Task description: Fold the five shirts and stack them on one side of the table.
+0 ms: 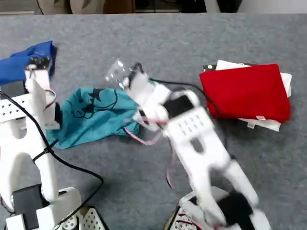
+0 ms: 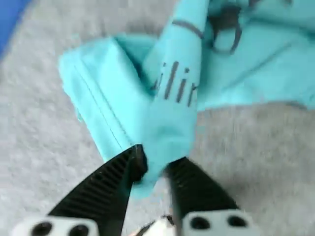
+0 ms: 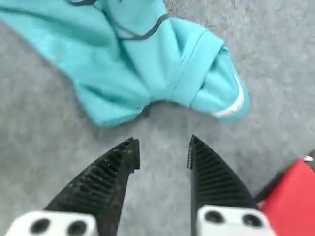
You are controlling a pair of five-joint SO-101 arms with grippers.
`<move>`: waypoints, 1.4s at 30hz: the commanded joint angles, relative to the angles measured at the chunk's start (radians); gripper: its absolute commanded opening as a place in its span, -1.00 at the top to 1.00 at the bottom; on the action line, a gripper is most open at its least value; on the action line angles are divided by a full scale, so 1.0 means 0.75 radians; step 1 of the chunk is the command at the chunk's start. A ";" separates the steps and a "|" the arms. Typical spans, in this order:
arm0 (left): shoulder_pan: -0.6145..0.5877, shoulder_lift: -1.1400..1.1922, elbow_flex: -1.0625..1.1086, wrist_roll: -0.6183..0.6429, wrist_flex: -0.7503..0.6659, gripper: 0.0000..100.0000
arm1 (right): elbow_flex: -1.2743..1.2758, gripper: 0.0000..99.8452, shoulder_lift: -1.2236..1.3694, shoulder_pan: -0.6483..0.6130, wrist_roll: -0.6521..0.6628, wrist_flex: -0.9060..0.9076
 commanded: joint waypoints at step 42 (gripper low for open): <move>-0.397 -0.566 0.452 -0.162 -0.217 0.57 | 0.478 1.00 0.175 0.050 0.147 -0.043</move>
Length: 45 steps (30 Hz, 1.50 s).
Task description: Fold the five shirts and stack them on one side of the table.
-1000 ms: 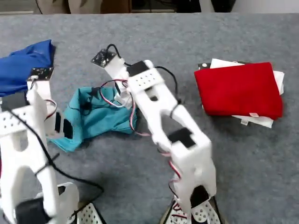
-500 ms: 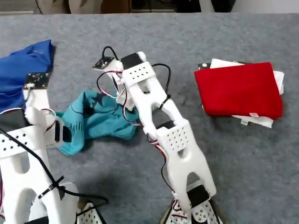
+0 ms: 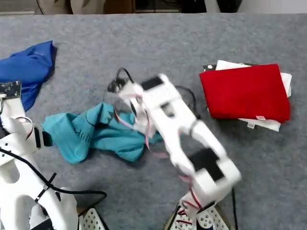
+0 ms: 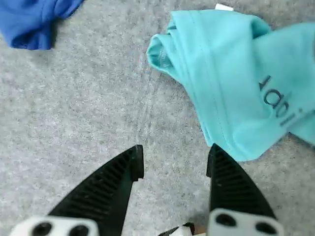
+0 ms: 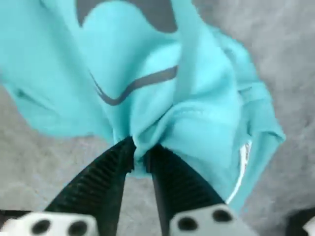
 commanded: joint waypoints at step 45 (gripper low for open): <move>0.319 1.161 -0.466 0.761 -0.694 0.57 | 0.326 0.56 -1.319 0.228 0.378 0.256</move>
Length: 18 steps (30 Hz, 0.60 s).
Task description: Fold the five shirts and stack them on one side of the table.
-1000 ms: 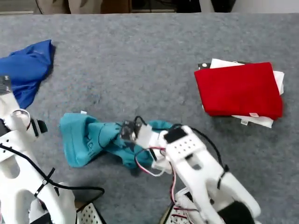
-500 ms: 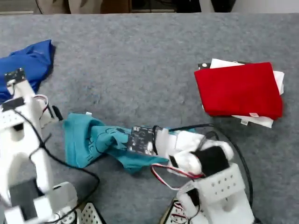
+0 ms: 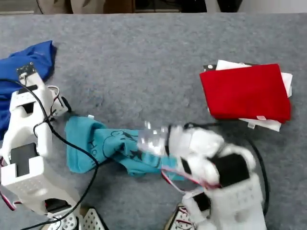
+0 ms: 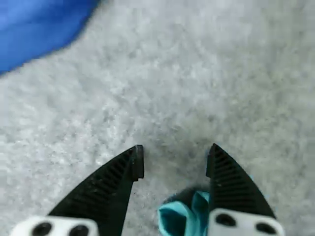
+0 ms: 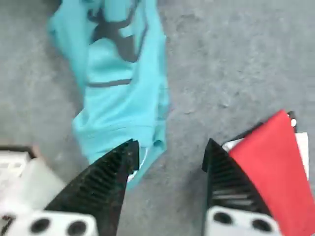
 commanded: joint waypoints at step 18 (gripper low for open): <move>0.151 -0.019 0.004 0.008 0.035 0.96 | -0.159 0.73 1.511 -0.050 -0.211 -0.622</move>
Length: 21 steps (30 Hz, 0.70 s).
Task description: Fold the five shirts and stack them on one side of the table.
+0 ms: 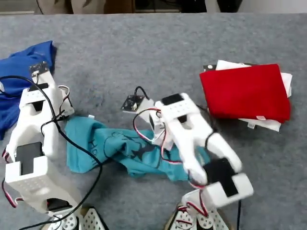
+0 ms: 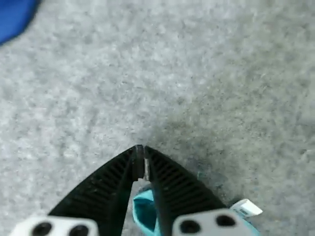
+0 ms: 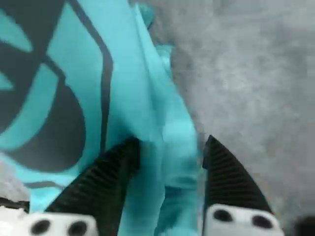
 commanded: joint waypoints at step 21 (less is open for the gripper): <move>0.006 -0.355 0.143 0.061 0.090 0.96 | -0.895 1.00 0.161 0.097 -0.280 -0.155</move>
